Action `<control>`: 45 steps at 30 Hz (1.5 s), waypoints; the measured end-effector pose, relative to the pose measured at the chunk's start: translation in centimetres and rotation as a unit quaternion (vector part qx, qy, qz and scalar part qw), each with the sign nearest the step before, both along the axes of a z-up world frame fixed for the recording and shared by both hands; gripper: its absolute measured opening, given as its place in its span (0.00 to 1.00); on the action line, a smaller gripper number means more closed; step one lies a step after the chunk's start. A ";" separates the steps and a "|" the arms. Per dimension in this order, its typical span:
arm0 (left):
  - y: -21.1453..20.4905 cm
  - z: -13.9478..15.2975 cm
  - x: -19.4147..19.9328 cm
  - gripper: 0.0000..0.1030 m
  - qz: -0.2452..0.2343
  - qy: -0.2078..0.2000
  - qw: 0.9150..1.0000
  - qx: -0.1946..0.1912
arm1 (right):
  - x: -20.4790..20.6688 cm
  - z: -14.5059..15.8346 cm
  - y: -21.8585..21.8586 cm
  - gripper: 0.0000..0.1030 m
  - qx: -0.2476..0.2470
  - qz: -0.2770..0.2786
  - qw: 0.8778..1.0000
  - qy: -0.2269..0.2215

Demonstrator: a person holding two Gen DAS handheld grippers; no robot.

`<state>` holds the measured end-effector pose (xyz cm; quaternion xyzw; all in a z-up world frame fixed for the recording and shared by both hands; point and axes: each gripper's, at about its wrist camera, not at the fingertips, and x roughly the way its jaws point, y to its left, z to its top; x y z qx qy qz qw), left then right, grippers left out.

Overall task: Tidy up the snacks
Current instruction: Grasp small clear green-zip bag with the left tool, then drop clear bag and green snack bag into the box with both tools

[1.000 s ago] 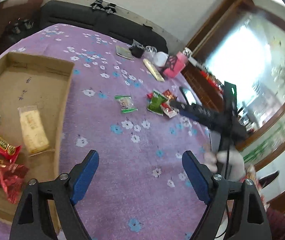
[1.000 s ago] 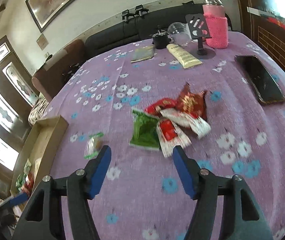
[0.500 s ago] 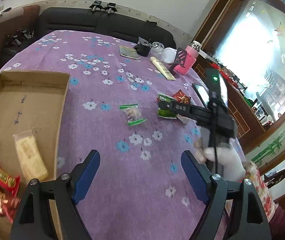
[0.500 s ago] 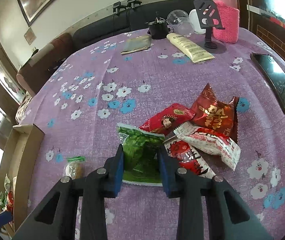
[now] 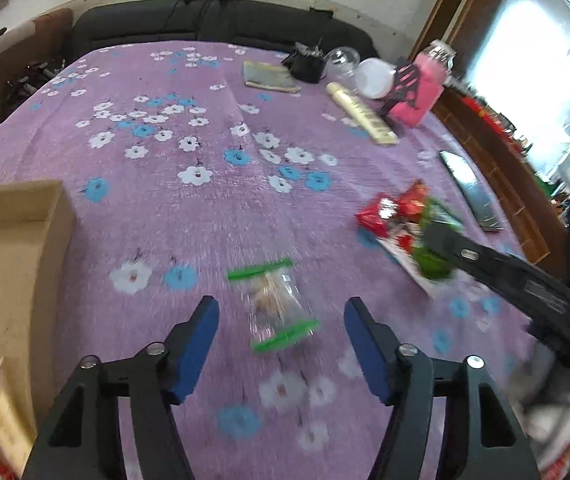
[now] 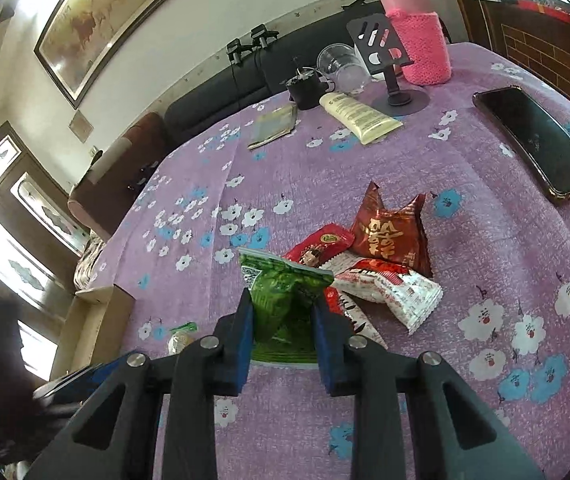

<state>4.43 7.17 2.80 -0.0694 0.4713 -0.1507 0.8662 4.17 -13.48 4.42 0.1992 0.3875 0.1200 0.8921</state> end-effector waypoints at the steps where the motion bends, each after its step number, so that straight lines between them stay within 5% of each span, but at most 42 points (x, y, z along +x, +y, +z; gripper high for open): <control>1: -0.3 -0.4 0.5 0.61 -0.003 0.005 1.000 0.001 | -0.1 0.1 0.0 0.25 0.000 0.001 1.000 -0.002; 2: -0.7 -0.5 0.8 0.60 -0.007 -0.008 1.000 0.011 | -0.1 0.2 0.0 0.25 0.000 0.002 1.000 -0.005; 4: -1.3 -0.9 1.1 0.32 -0.020 -0.008 0.999 0.031 | -0.3 0.4 0.1 0.25 0.000 0.008 1.000 -0.010; 5: -1.3 -0.9 1.2 0.30 -0.020 -0.011 0.999 0.033 | -0.3 0.5 0.3 0.25 0.000 0.013 1.000 -0.011; 15: 2.4 2.0 -1.5 0.30 0.003 -0.036 0.999 -0.014 | -1.1 1.1 1.4 0.25 -0.008 0.025 0.999 -0.030; 20: 7.9 5.9 -4.9 0.30 0.037 -0.072 0.996 -0.046 | -1.7 1.5 2.6 0.25 -0.017 0.035 0.998 -0.039; 25: 15.4 7.8 -7.4 0.30 0.100 -0.094 0.990 -0.034 | -3.1 2.5 6.5 0.25 -0.016 0.079 0.996 -0.036; 35: 24.7 3.8 -7.0 0.31 0.173 -0.047 0.984 -0.012 | -5.3 4.3 21.9 0.25 -0.035 0.230 0.972 -0.020; 45: 28.4 1.9 -7.5 0.37 0.205 -0.028 0.974 -0.094 | -5.2 1.1 32.7 0.26 -0.101 0.292 0.951 0.018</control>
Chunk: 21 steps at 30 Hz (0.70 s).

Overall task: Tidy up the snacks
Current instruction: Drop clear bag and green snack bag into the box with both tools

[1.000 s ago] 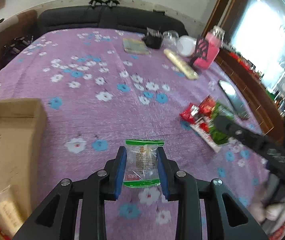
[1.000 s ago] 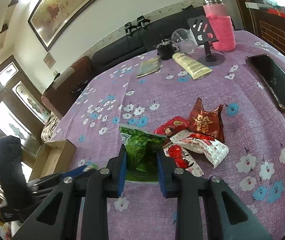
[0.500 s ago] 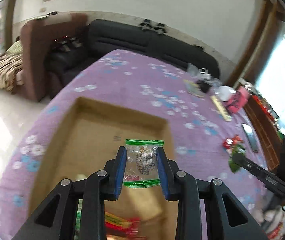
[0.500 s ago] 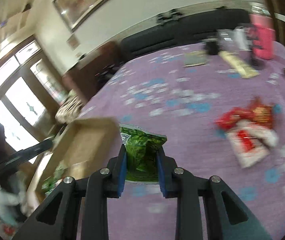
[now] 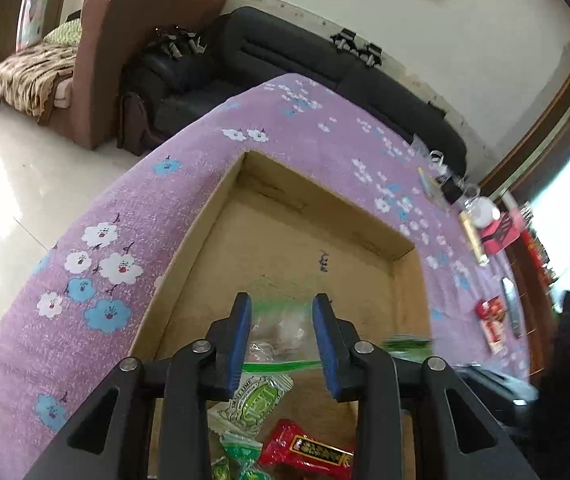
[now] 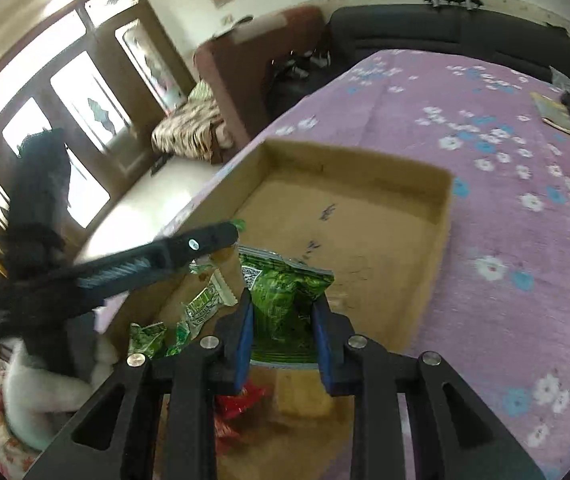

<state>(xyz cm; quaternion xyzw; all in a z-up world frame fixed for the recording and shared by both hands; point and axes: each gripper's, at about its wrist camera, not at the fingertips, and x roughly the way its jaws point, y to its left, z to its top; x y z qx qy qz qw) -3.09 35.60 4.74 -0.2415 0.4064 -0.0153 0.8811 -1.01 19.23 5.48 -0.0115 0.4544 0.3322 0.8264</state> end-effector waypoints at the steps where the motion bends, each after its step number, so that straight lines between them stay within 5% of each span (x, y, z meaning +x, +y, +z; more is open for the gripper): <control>1: 0.3 0.2 -0.3 0.42 0.001 -0.005 1.000 -0.003 | -0.1 -0.1 0.4 0.26 -0.008 0.000 1.000 -0.005; 10: 1.0 3.3 -4.1 0.61 0.022 -0.063 0.997 -0.030 | -1.3 1.8 -0.6 0.29 0.002 -0.007 0.999 -0.036; 21: -6.8 7.0 -6.5 0.71 -0.050 -0.103 0.993 -0.026 | -2.2 3.8 -10.0 0.36 0.030 -0.080 0.995 -0.057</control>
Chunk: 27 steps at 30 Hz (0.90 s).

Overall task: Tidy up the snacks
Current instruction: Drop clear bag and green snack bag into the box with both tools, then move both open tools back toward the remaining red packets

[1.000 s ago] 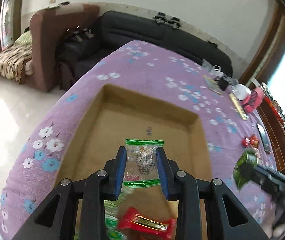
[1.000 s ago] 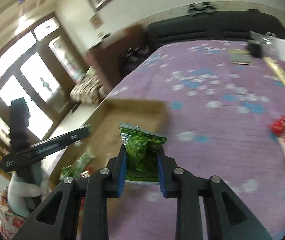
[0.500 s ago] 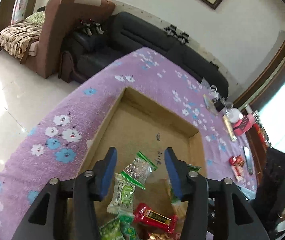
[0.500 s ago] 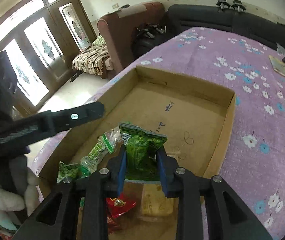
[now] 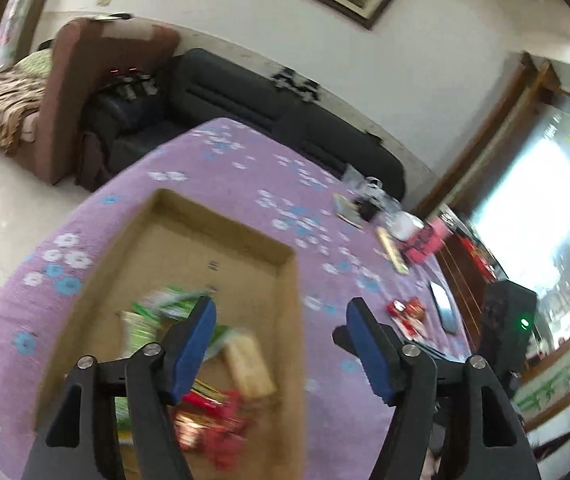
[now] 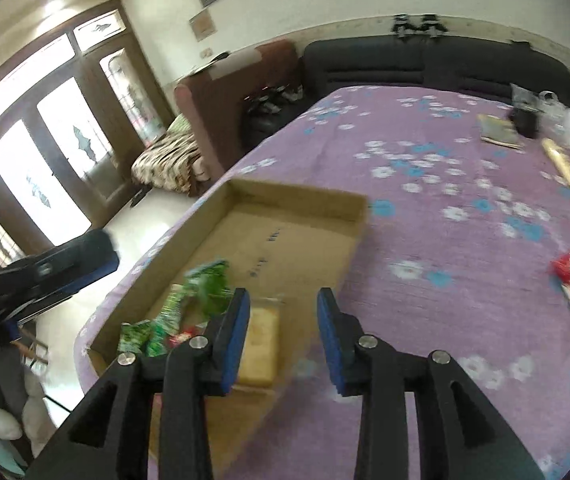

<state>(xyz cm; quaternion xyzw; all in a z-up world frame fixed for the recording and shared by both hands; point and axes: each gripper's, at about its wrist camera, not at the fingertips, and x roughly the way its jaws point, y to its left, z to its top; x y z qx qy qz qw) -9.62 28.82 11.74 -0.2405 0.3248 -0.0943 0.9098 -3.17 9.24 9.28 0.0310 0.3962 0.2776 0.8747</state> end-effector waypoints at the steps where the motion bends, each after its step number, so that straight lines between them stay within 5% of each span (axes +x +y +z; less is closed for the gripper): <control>1: -1.3 0.2 -0.1 0.71 -0.014 -0.001 1.000 0.003 | -0.1 0.0 -1.4 0.36 0.001 -0.011 1.000 -0.001; 7: -8.5 -0.6 -0.2 0.72 -0.096 0.012 0.995 0.019 | 0.3 -1.2 -11.2 0.36 0.000 -0.103 0.995 0.012; 17: -18.8 -5.4 1.0 0.72 -0.186 0.060 0.979 0.054 | -0.3 -1.6 -28.3 0.36 0.034 -0.273 0.961 0.032; 27: -20.5 -9.1 2.9 0.72 -0.183 0.101 0.973 0.094 | 5.1 -3.7 -29.1 0.36 0.033 -0.265 0.962 0.055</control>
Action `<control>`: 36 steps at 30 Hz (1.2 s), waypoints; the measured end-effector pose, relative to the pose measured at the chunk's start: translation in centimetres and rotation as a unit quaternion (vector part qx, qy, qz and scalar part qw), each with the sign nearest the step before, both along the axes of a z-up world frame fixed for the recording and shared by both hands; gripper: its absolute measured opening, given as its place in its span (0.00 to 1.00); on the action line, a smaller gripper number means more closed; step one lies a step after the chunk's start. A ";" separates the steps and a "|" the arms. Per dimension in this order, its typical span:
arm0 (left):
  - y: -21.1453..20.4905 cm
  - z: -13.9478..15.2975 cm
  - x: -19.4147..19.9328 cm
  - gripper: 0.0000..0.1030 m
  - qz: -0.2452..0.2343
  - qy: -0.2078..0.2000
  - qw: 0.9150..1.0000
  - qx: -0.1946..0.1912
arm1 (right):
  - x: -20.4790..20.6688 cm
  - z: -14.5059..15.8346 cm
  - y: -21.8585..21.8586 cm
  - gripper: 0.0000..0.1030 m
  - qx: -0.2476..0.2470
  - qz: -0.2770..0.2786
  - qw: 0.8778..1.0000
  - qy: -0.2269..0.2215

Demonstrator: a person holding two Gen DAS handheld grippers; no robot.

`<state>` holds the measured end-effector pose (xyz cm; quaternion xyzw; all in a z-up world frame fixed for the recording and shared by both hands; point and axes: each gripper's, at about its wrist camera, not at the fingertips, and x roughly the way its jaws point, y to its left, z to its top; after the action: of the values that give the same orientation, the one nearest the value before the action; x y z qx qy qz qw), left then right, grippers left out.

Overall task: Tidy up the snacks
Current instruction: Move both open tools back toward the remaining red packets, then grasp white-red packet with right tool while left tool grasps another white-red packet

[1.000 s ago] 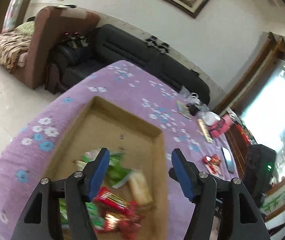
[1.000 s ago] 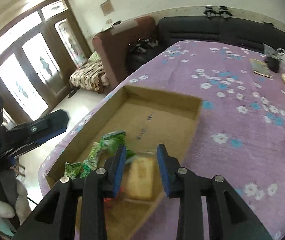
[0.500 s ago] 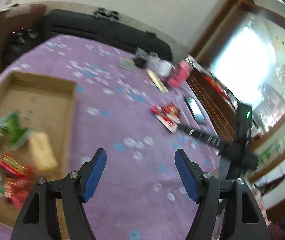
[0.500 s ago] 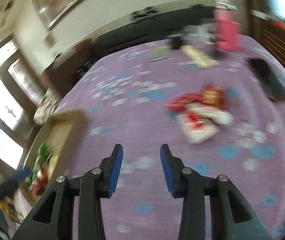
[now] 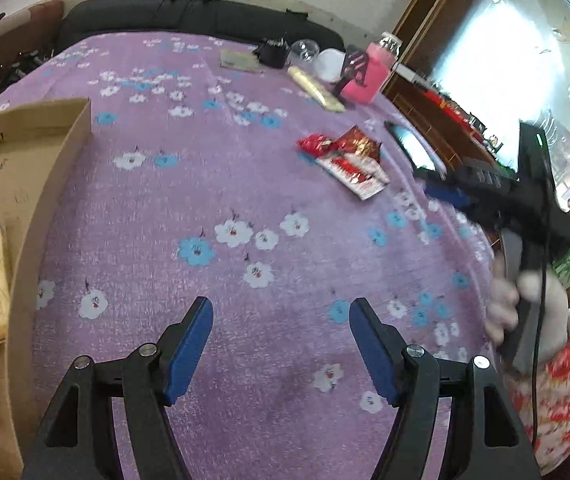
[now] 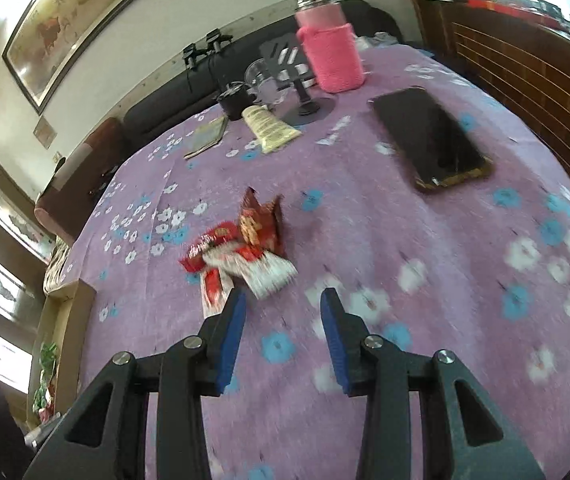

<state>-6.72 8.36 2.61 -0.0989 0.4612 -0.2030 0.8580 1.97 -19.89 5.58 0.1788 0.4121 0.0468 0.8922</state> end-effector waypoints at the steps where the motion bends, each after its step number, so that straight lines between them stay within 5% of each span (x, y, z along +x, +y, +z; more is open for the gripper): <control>1: -0.1 -0.3 0.0 0.72 -0.001 0.005 1.000 0.001 | 0.8 -0.1 0.3 0.36 -0.004 0.002 1.000 0.000; 7: -0.6 -0.7 -0.2 0.82 -0.008 0.005 1.000 -0.002 | 5.4 -2.2 2.3 0.36 0.000 0.027 0.999 0.041; 12: -1.2 -0.7 -0.5 0.93 -0.025 -0.004 1.000 -0.003 | 3.3 -2.8 4.8 0.34 0.074 0.138 0.985 0.073; 15: -1.4 -0.7 -0.6 0.99 -0.034 -0.003 0.999 -0.009 | 1.6 -1.6 4.4 0.34 0.054 0.128 0.989 0.051; 23: 0.1 -0.8 -0.5 0.99 -0.028 0.001 0.997 -0.069 | 1.6 -2.4 6.9 0.38 0.014 0.095 0.994 0.059; 29: -0.2 -0.5 -0.5 0.99 -0.026 0.012 0.998 -0.061 | 0.8 -2.8 10.9 0.38 -0.054 0.085 0.994 0.052; 32: 0.2 0.0 0.0 0.78 -0.029 0.025 0.997 -0.074 | 0.3 -2.9 10.6 0.24 -0.064 0.088 0.993 0.051; 36: 0.2 1.7 1.5 0.77 -0.017 0.004 0.999 -0.050 | -0.3 -2.8 7.5 0.23 -0.042 0.061 0.997 0.032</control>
<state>-5.22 8.51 4.29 -0.1344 0.4552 -0.2404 0.8467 1.63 -12.41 2.82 0.1175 0.4517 0.0783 0.8809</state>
